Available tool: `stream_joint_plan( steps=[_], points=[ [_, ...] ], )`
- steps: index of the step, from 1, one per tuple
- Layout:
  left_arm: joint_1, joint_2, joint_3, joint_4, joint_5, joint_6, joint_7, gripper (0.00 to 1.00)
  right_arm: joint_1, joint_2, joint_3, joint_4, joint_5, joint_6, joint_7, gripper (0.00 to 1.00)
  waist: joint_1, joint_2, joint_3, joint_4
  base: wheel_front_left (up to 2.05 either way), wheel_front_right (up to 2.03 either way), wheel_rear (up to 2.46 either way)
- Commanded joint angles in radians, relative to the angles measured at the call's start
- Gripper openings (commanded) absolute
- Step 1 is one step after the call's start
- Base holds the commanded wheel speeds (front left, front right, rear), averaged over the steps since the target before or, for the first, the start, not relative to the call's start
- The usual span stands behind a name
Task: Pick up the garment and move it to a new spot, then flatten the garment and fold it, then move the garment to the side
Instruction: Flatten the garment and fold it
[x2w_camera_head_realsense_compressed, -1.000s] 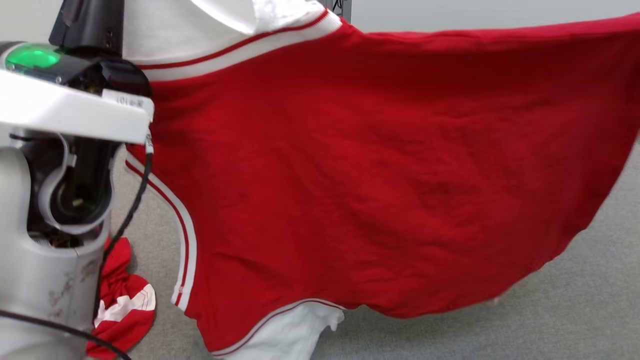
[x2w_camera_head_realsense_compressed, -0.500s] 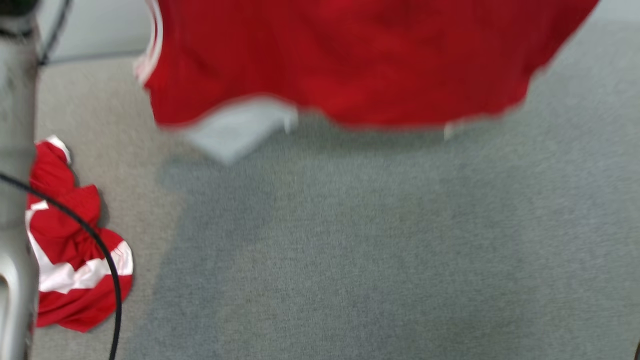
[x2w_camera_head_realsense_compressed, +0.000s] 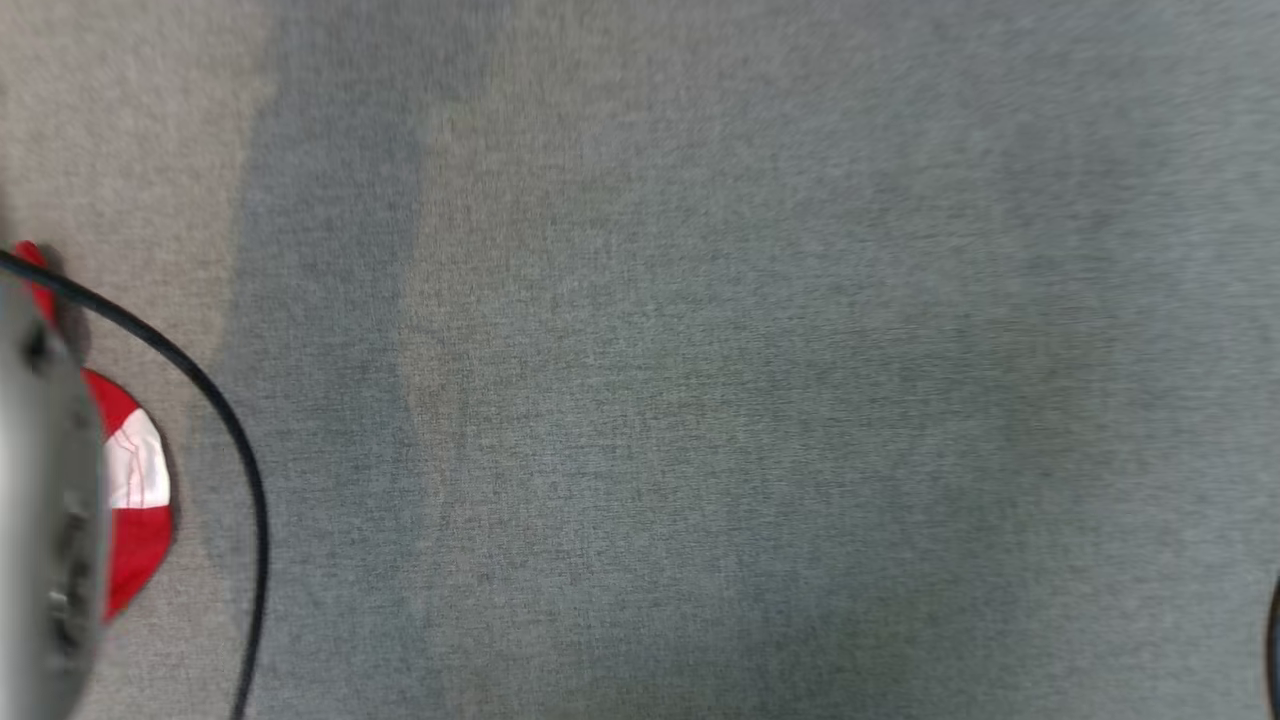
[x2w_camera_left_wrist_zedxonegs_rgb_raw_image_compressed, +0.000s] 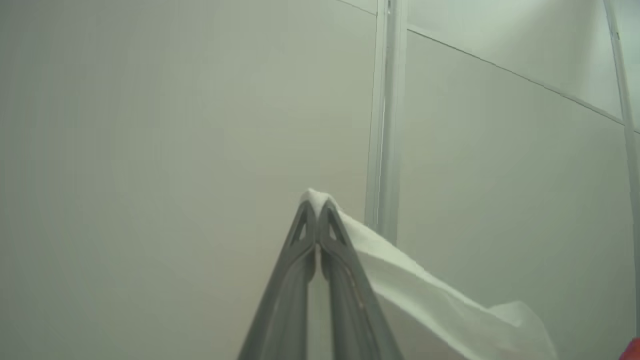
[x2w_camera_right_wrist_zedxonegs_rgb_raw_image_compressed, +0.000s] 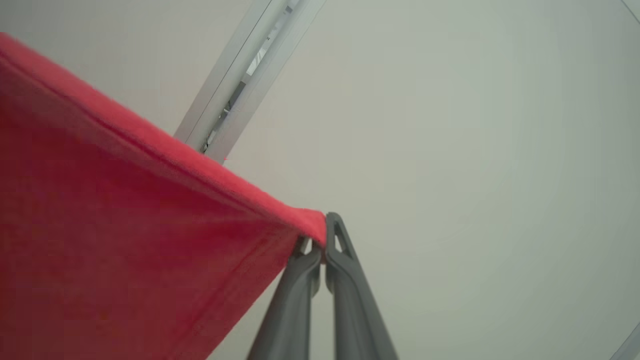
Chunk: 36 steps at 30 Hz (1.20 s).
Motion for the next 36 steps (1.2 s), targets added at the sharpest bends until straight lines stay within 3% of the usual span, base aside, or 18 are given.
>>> stream_joint_plan(
  steps=[1,5,11,19,28,36],
  points=[
    [0.037,-0.01,0.005,-0.008,0.0,-0.007,-0.002,0.0,0.042,0.011,-0.001,-0.011,-0.004,0.0,-0.006,0.0,-0.0001,0.0,0.072,0.035,0.0,0.0,0.0],
    [0.169,-0.021,-0.066,-0.062,-0.06,-0.009,-0.003,0.0,0.14,0.007,0.01,-0.032,0.005,0.0,-0.007,0.0,-0.0001,0.0,0.072,0.05,0.0,0.0,0.0],
    [0.435,0.038,-0.178,-0.186,-0.158,-0.009,-0.003,0.0,0.337,-0.006,0.016,-0.065,0.05,0.0,-0.007,0.0,-0.0001,0.0,0.022,0.054,0.0,0.0,0.0],
    [0.891,0.131,-0.17,-0.396,-0.192,-0.009,-0.003,0.0,0.605,-0.033,0.028,-0.142,0.132,0.0,-0.007,0.0,-0.0001,0.0,-0.099,0.046,0.0,0.0,0.0],
    [1.31,0.108,-0.152,-0.567,-0.187,0.074,-0.002,0.0,0.939,-0.041,0.021,-0.234,0.188,0.0,-0.007,0.0,-0.0001,0.0,-0.267,0.062,0.0,0.0,0.0],
    [1.537,0.087,-0.152,-0.675,-0.25,0.132,0.018,0.0,1.179,-0.029,-0.02,-0.316,0.216,0.0,-0.007,0.0,-0.0001,0.0,-0.359,0.062,0.0,0.0,0.0]
  ],
)
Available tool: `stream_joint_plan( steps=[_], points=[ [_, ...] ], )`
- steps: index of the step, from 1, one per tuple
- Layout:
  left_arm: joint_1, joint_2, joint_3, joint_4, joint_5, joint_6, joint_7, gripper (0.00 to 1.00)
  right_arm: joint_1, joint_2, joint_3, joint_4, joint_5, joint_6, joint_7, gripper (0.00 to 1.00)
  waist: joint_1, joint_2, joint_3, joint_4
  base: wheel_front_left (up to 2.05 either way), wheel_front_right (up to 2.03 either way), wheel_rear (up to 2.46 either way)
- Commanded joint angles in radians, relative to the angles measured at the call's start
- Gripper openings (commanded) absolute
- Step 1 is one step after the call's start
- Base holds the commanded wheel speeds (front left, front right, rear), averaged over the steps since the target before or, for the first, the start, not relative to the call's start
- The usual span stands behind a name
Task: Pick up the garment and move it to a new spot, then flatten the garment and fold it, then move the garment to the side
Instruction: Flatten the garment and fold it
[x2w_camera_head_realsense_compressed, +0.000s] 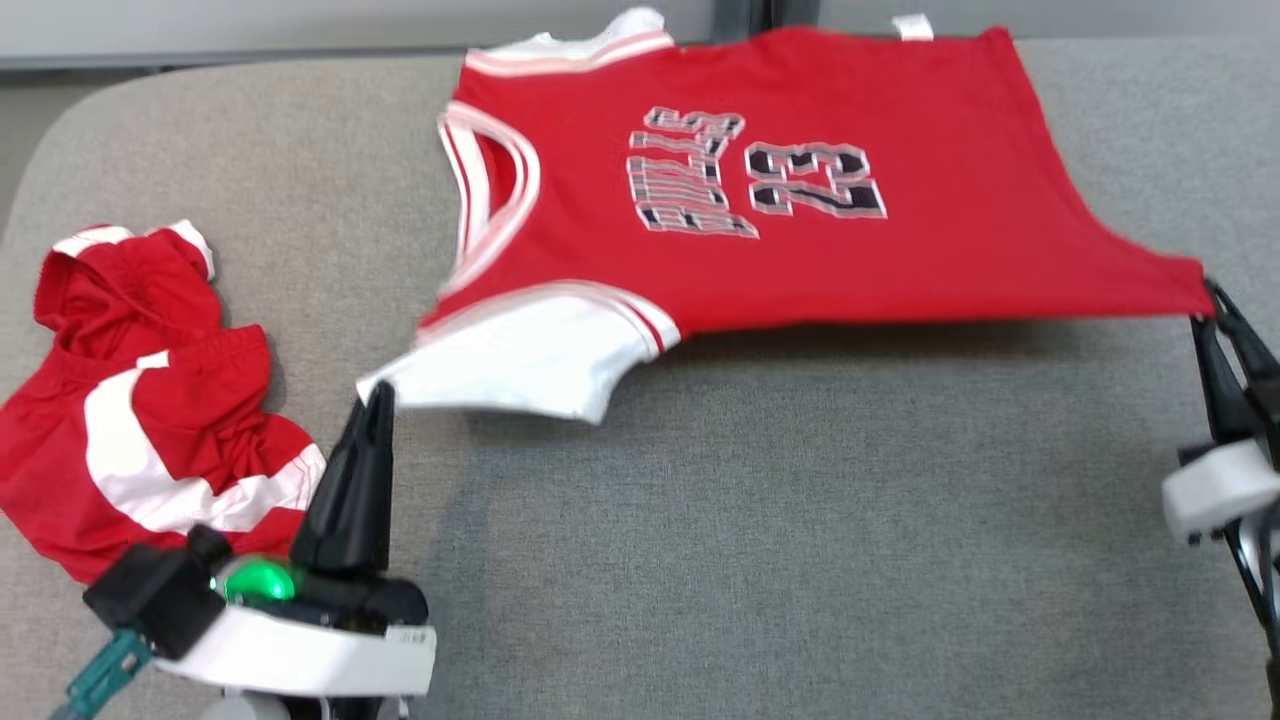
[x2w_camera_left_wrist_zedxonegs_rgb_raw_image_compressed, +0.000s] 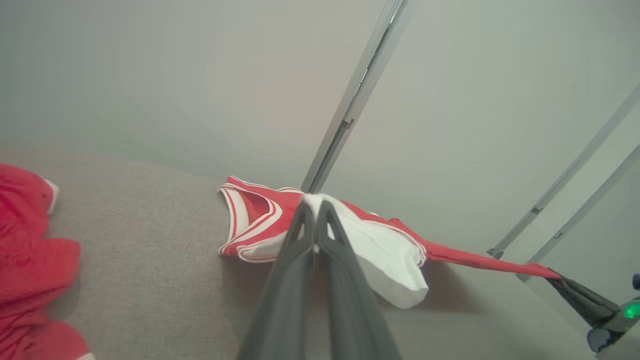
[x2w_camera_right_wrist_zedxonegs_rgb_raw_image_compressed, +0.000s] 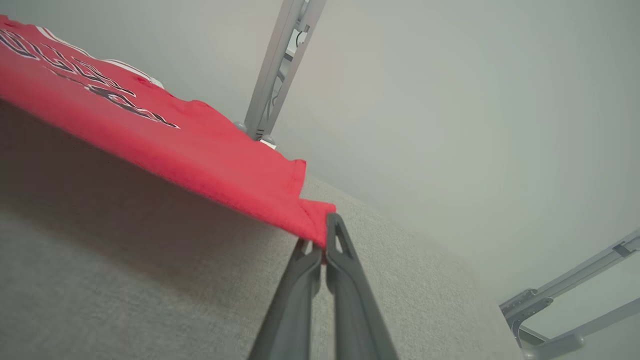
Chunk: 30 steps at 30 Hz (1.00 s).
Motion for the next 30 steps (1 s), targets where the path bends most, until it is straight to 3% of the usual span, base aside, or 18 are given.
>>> stream_joint_plan(
  steps=[1,15,21,30],
  points=[
    [0.034,-0.005,0.01,-0.011,-0.029,0.004,0.005,0.0,0.043,-0.005,-0.015,-0.022,0.008,-0.001,-0.006,0.0,0.0,0.0,-0.032,0.006,0.0,0.0,0.0],
    [0.257,-0.015,0.021,-0.07,-0.056,0.048,-0.006,0.0,0.32,0.052,-0.099,-0.157,0.01,-0.001,-0.004,0.0,0.0,0.0,-0.153,0.02,0.0,0.0,0.0],
    [0.349,0.007,0.023,-0.136,-0.061,0.056,0.005,0.0,0.388,0.083,-0.129,-0.198,-0.008,-0.001,-0.005,0.0,0.0,0.0,-0.164,0.02,0.0,0.0,0.0],
    [0.278,-0.008,-0.009,-0.11,-0.06,0.041,0.025,0.0,0.403,0.116,-0.113,-0.201,-0.028,-0.001,-0.004,0.0,0.0,0.0,-0.159,0.007,0.0,0.0,0.0]
  ],
)
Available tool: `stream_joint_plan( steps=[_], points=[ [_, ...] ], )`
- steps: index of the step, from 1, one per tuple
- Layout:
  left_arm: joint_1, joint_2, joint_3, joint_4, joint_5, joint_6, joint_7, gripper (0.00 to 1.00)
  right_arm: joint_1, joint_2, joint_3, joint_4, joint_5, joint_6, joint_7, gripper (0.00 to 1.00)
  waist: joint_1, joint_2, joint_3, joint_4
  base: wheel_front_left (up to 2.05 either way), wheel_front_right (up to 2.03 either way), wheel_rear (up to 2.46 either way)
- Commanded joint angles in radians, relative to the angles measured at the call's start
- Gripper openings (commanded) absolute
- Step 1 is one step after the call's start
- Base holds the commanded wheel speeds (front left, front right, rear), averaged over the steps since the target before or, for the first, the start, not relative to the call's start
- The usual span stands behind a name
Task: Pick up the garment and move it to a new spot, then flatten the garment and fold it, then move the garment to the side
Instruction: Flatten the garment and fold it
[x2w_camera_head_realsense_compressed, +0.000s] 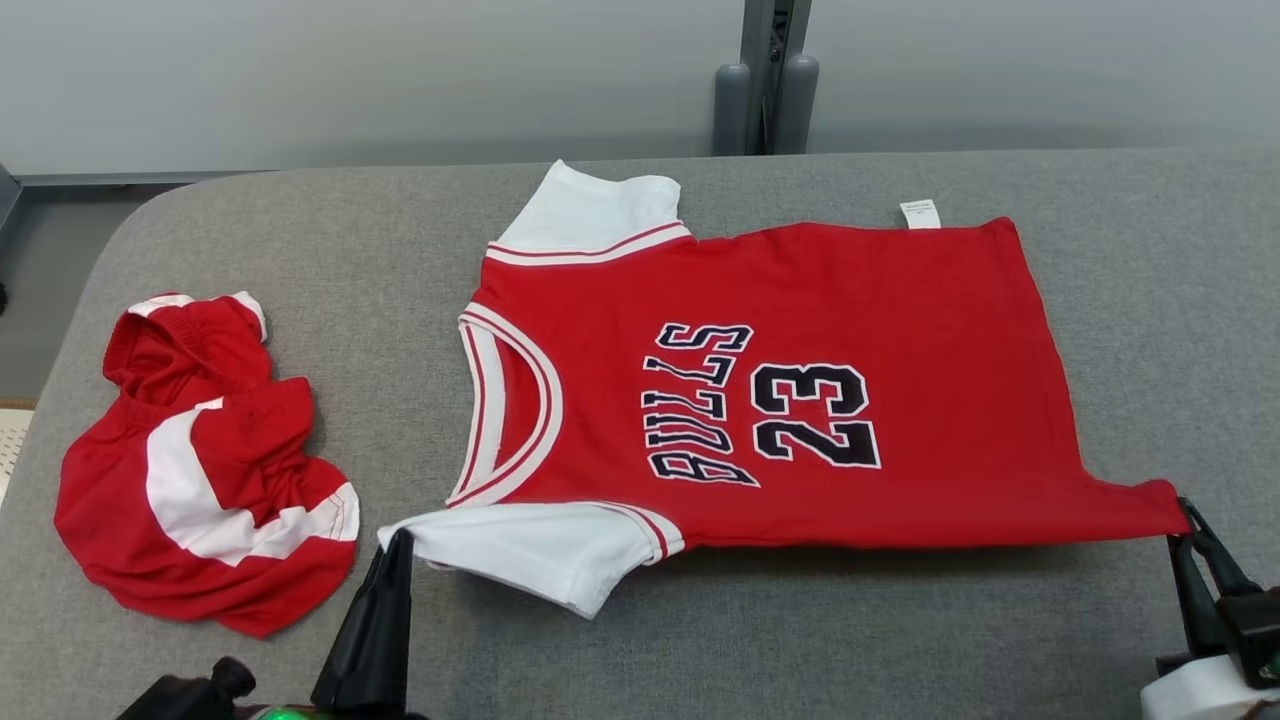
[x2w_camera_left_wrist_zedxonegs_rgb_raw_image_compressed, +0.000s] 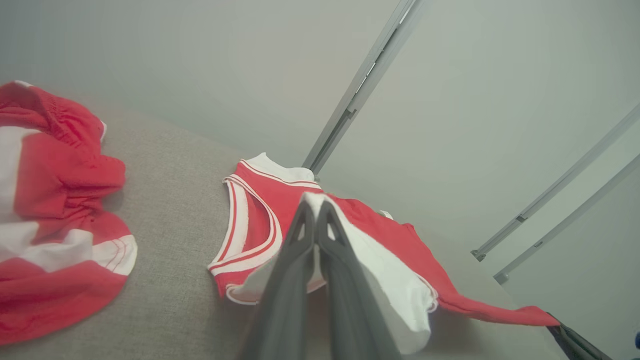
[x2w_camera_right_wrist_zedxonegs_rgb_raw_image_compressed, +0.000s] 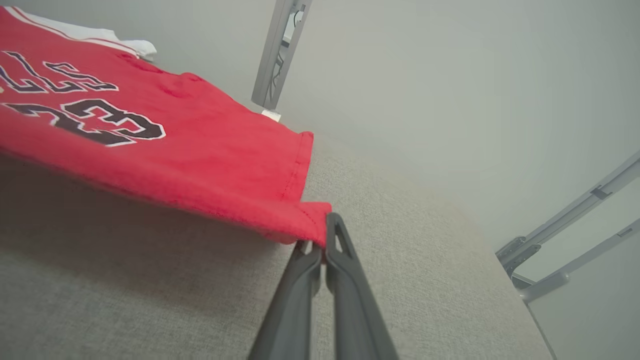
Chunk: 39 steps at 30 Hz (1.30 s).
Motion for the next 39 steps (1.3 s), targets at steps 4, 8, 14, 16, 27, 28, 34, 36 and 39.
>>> stream_joint_plan(
  steps=[4,8,14,16,27,28,34,36,39],
  points=[
    [-0.122,-0.026,0.012,0.087,-0.021,-0.011,0.002,0.0,-0.118,0.003,0.017,0.134,-0.027,-0.001,-0.002,0.0,0.0001,0.0,0.023,-0.017,0.0,0.0,0.0],
    [-0.198,-0.023,0.0,0.153,-0.003,-0.03,0.009,0.0,-0.225,-0.006,0.031,0.251,-0.05,-0.001,-0.002,0.0,0.0001,0.0,0.056,-0.012,0.0,0.0,0.0],
    [-0.336,-0.048,-0.017,0.277,0.007,-0.06,0.005,0.0,-0.348,-0.022,0.041,0.379,-0.082,-0.001,-0.002,0.0,0.0001,0.0,0.107,0.002,0.0,0.0,0.0],
    [-0.36,-0.052,-0.02,0.304,0.006,-0.065,0.008,0.0,-0.365,-0.024,0.044,0.392,-0.087,-0.001,-0.002,0.0,0.0001,0.0,0.116,0.002,0.0,0.0,0.0],
    [-0.568,-0.072,-0.027,0.564,0.042,-0.074,0.008,0.0,-0.487,-0.028,0.083,0.463,-0.109,-0.001,-0.002,0.02,0.0001,0.0,0.186,-0.008,0.0,0.0,0.0],
    [-0.58,-0.071,-0.03,0.584,0.046,-0.073,0.01,0.0,-0.495,-0.03,0.085,0.466,-0.11,-0.001,-0.002,0.33,0.0001,0.0,0.192,-0.01,0.0,0.0,0.0],
    [-0.644,-0.069,-0.026,0.668,0.06,-0.079,-0.003,1.0,-0.539,-0.03,0.083,0.428,-0.119,-0.001,-0.002,1.0,0.0001,0.0,0.215,-0.023,0.0,0.0,0.0],
    [-0.655,-0.072,-0.025,0.684,0.066,-0.083,-0.011,1.0,-0.54,-0.026,0.083,0.411,-0.12,-0.001,-0.002,1.0,0.0001,0.0,0.218,-0.026,0.0,0.0,0.0],
    [-0.668,-0.075,-0.021,0.7,0.082,-0.084,-0.025,1.0,-0.525,-0.017,0.08,0.385,-0.108,-0.001,-0.002,1.0,0.0001,0.0,0.215,-0.029,0.0,0.0,0.0]
  ],
)
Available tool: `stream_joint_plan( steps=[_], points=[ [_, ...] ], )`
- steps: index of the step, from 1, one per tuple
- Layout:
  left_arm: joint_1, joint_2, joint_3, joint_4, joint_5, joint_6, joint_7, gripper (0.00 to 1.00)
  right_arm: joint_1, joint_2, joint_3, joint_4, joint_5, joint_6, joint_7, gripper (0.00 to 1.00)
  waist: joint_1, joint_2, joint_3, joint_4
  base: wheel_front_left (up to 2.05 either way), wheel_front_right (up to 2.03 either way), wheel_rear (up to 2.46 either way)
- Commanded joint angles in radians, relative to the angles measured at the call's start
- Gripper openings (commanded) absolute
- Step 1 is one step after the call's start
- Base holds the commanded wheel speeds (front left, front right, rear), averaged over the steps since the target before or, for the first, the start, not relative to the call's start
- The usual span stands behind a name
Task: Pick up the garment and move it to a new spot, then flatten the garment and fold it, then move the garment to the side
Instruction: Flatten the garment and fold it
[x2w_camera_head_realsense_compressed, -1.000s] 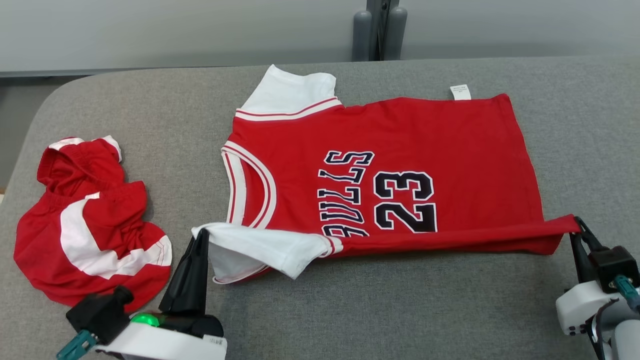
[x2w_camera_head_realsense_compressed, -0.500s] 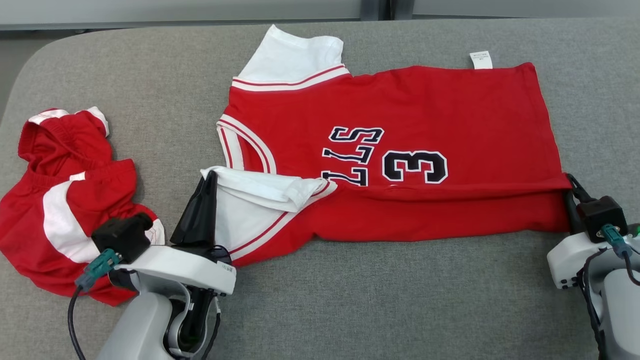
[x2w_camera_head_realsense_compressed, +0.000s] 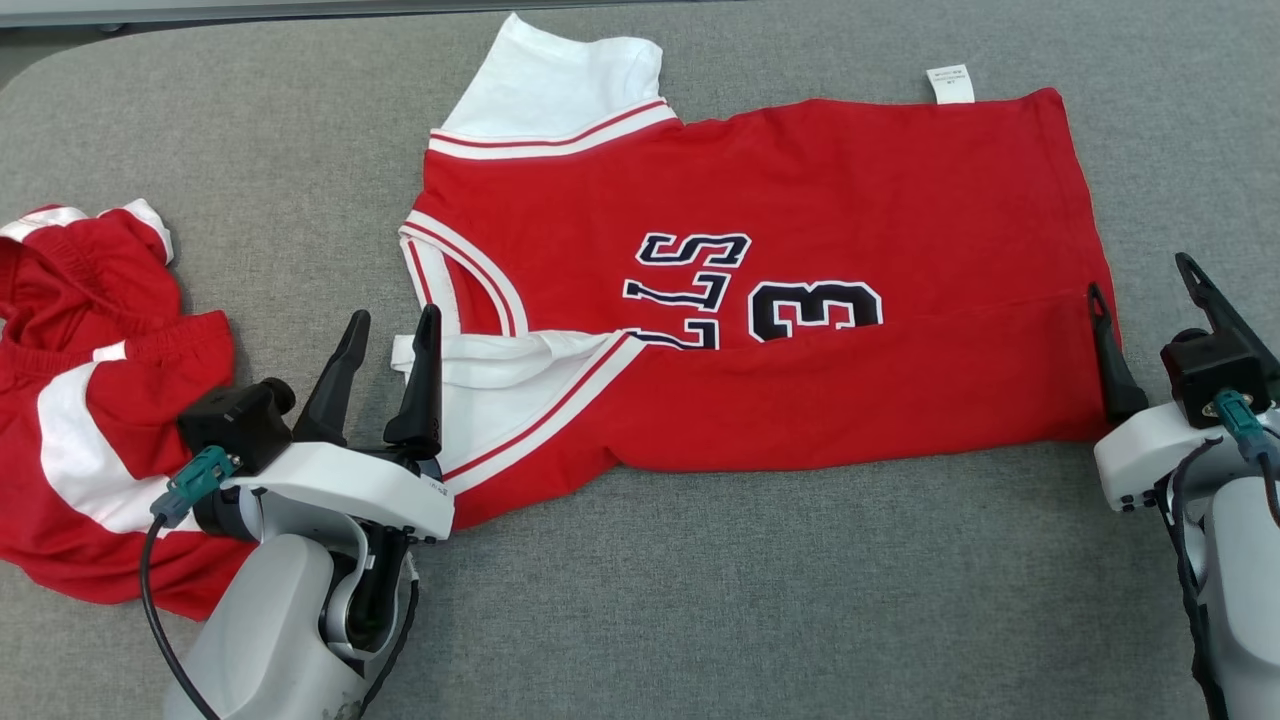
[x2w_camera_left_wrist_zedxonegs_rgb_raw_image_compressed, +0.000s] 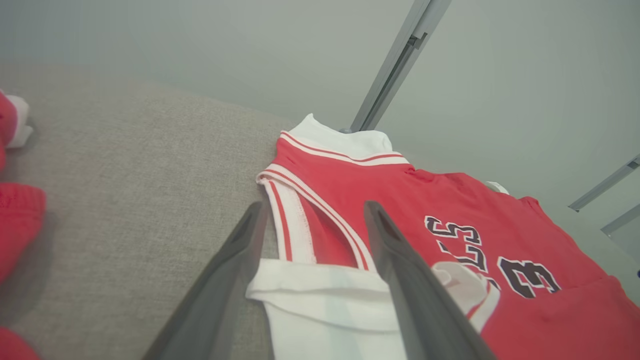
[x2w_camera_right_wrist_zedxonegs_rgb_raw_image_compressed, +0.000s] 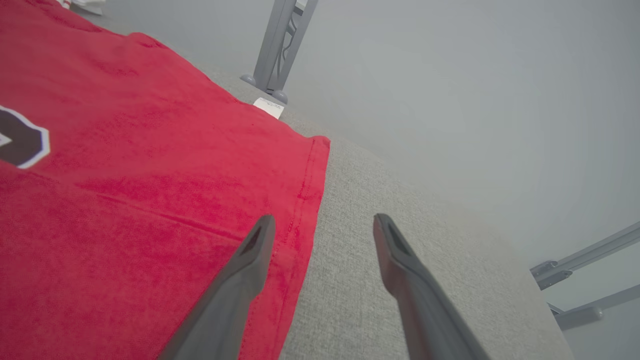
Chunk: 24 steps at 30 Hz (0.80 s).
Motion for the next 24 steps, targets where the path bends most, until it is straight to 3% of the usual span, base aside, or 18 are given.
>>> stream_joint_plan(
  steps=[1,10,14,17,24],
  points=[
    [-0.021,0.006,0.006,0.003,0.019,0.0,-0.009,1.0,0.019,0.003,-0.004,-0.012,0.017,-0.001,-0.002,1.0,0.0,0.0,-0.004,-0.001,0.0,0.0,0.0],
    [0.07,-0.009,0.054,-0.043,0.075,0.038,-0.023,1.0,0.122,0.047,-0.038,-0.076,0.087,-0.001,-0.002,1.0,0.0,0.0,-0.057,0.0,0.0,0.0,0.0],
    [0.144,-0.032,0.065,-0.063,0.05,0.042,-0.023,1.0,0.167,0.063,-0.06,-0.096,0.113,-0.001,-0.002,1.0,0.0,0.0,-0.09,0.002,0.0,0.0,0.0],
    [0.197,-0.051,0.067,-0.074,-0.01,0.028,0.015,1.0,0.194,0.07,-0.062,-0.101,0.133,-0.001,-0.002,1.0,0.0,0.0,-0.113,0.001,0.0,0.0,0.0],
    [0.276,-0.066,0.05,-0.113,-0.073,0.074,0.136,1.0,0.221,0.072,-0.072,-0.112,0.144,-0.001,-0.002,1.0,0.0,0.0,-0.134,0.003,0.0,0.0,0.0]
  ],
)
